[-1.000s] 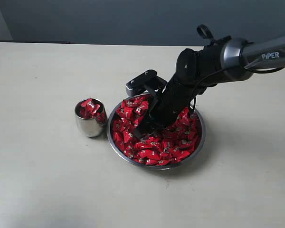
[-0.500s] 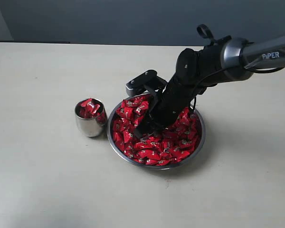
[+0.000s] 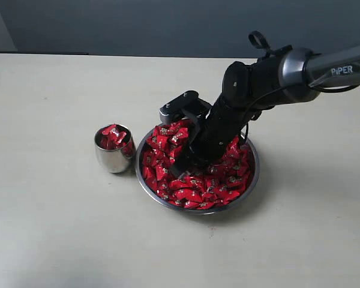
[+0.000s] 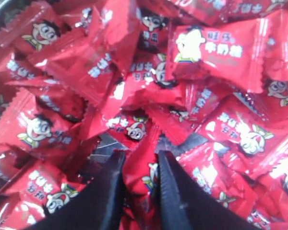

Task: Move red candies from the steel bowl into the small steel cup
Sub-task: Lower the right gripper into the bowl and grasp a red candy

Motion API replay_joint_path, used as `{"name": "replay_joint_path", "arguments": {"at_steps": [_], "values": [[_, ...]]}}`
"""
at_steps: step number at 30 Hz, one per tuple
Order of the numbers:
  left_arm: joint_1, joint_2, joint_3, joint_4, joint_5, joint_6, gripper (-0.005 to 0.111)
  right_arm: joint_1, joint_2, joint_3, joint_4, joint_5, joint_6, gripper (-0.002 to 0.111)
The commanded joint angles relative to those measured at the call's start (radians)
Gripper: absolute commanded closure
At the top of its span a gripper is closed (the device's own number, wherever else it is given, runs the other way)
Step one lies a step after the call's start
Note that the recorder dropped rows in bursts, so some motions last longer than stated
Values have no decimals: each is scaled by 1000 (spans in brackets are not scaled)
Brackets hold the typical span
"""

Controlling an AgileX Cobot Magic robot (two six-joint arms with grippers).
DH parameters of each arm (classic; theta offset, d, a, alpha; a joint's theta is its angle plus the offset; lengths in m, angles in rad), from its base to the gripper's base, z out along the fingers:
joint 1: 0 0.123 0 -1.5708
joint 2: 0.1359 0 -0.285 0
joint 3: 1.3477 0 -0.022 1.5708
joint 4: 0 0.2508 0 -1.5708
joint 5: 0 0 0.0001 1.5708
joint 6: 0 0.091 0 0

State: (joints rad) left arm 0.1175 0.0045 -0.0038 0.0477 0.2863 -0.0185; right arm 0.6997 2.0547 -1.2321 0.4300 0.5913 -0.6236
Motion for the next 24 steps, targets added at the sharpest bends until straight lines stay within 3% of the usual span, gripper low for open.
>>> {"name": "replay_joint_path", "arguments": {"at_steps": [1,24], "values": [[1,-4,4,-2,-2,-1,106,-2,-3,0,-15,-9,0,88],[1,-4,4,-2,-2,-1,106,-2,-3,-69,-106,70,83,88]]}}
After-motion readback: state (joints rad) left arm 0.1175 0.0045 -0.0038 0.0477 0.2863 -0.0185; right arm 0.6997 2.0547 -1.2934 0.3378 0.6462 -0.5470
